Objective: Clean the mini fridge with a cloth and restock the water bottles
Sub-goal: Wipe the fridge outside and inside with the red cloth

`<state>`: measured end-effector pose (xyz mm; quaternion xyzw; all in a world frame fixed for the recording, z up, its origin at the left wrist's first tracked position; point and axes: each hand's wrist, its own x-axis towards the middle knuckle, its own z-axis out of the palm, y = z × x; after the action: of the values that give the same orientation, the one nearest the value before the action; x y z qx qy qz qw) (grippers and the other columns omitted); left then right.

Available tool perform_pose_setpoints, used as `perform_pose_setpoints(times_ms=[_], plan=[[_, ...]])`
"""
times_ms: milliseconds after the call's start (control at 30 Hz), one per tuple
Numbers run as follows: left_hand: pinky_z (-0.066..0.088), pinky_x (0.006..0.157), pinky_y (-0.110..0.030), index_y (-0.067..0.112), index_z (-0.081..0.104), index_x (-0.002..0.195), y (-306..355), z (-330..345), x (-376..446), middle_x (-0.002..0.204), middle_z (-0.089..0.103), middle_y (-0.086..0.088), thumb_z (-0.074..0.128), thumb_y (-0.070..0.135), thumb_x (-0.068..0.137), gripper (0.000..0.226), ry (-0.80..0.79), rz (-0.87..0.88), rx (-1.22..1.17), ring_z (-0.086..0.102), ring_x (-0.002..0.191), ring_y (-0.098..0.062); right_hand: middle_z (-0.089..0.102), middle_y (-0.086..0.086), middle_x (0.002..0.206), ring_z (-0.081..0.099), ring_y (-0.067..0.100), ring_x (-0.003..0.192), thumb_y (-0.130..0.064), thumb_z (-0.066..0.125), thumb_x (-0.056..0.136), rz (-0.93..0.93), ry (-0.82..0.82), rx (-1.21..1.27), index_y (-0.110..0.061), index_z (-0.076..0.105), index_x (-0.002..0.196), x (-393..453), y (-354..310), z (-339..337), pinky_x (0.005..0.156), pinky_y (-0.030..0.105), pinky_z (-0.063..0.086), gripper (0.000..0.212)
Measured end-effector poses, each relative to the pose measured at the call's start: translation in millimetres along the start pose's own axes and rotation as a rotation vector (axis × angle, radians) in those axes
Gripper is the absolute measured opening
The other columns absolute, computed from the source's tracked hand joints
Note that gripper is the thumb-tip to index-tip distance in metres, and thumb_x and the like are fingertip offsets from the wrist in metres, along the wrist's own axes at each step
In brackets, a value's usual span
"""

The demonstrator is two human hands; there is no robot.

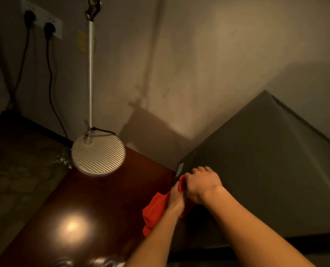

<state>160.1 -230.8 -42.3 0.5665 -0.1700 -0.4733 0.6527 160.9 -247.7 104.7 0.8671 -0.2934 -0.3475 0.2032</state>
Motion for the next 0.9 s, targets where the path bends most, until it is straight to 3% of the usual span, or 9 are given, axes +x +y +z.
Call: perform_pose_setpoints(times_ms=[200,300,333,433,500,600,700,800,900], plan=[[0.040,0.090,-0.013,0.015,0.061,0.123,50,10,53,0.116,0.061,0.003,0.041,0.020,0.105,0.028,-0.001,0.099,-0.011,0.056,0.115,-0.009,0.026,0.005,0.157,0.013,0.025,0.148,-0.026,0.034,0.098,-0.017,0.029,-0.145,-0.025,0.037,0.147,16,37,-26,0.118,0.048,0.003,0.049],[0.038,0.070,0.002,0.016,0.060,0.111,77,17,74,0.100,0.063,0.006,0.043,0.009,0.103,0.021,-0.054,0.148,-0.065,0.058,0.084,0.014,0.025,0.005,0.158,0.012,0.025,0.148,-0.028,0.035,0.097,0.015,0.061,-0.197,-0.026,0.036,0.148,16,62,-49,0.118,0.048,0.002,0.050],[0.038,0.067,0.002,0.013,0.061,0.110,81,17,84,0.098,0.063,0.003,0.045,0.007,0.102,0.019,-0.063,0.159,-0.064,0.059,0.083,0.012,0.025,0.004,0.158,0.012,0.024,0.148,-0.029,0.034,0.097,0.023,0.073,-0.214,-0.027,0.036,0.148,17,71,-58,0.118,0.048,0.001,0.051],[0.041,0.080,-0.004,0.004,0.059,0.126,80,14,116,0.122,0.063,-0.012,0.055,0.009,0.098,0.028,-0.061,0.191,-0.024,0.059,0.113,-0.017,0.024,0.002,0.158,0.009,0.022,0.149,-0.036,0.034,0.098,0.007,0.089,-0.267,-0.030,0.035,0.148,22,90,-74,0.119,0.048,0.001,0.051],[0.041,0.081,-0.011,0.000,0.058,0.126,75,15,129,0.125,0.062,-0.021,0.055,0.009,0.097,0.030,-0.014,0.156,-0.015,0.057,0.121,-0.032,0.020,0.001,0.160,0.005,0.020,0.149,-0.040,0.035,0.098,-0.020,0.052,-0.287,-0.031,0.034,0.148,19,92,-76,0.119,0.049,-0.002,0.051],[0.037,0.075,-0.001,-0.004,0.052,0.131,75,14,117,0.124,0.056,-0.011,0.052,0.005,0.098,0.034,-0.017,0.164,-0.042,0.051,0.120,-0.018,0.020,-0.001,0.160,0.004,0.018,0.149,-0.040,0.035,0.098,-0.058,0.023,-0.271,-0.031,0.036,0.147,14,88,-72,0.118,0.047,-0.004,0.050],[0.037,0.076,0.000,0.001,0.051,0.134,73,12,93,0.125,0.053,-0.002,0.056,0.014,0.098,0.039,-0.093,0.146,-0.030,0.048,0.115,-0.012,0.026,-0.002,0.158,0.008,0.017,0.149,-0.037,0.040,0.096,-0.065,0.026,-0.248,-0.033,0.043,0.143,8,84,-73,0.118,0.046,-0.002,0.047],[0.040,0.085,-0.009,0.013,0.056,0.129,70,6,56,0.127,0.060,-0.004,0.061,0.032,0.094,0.040,-0.164,0.133,-0.011,0.054,0.115,-0.013,0.025,-0.002,0.158,0.009,0.018,0.149,-0.034,0.039,0.097,-0.051,0.015,-0.230,-0.035,0.040,0.144,-9,81,-77,0.118,0.046,0.000,0.046],[0.038,0.071,0.002,0.024,0.051,0.130,71,-1,9,0.111,0.059,0.011,0.059,0.050,0.076,0.060,-0.218,0.136,-0.004,0.056,0.096,0.007,0.024,0.000,0.159,0.010,0.020,0.149,-0.034,0.035,0.099,-0.044,-0.013,-0.227,-0.035,0.038,0.145,-33,76,-77,0.118,0.047,0.001,0.046]])
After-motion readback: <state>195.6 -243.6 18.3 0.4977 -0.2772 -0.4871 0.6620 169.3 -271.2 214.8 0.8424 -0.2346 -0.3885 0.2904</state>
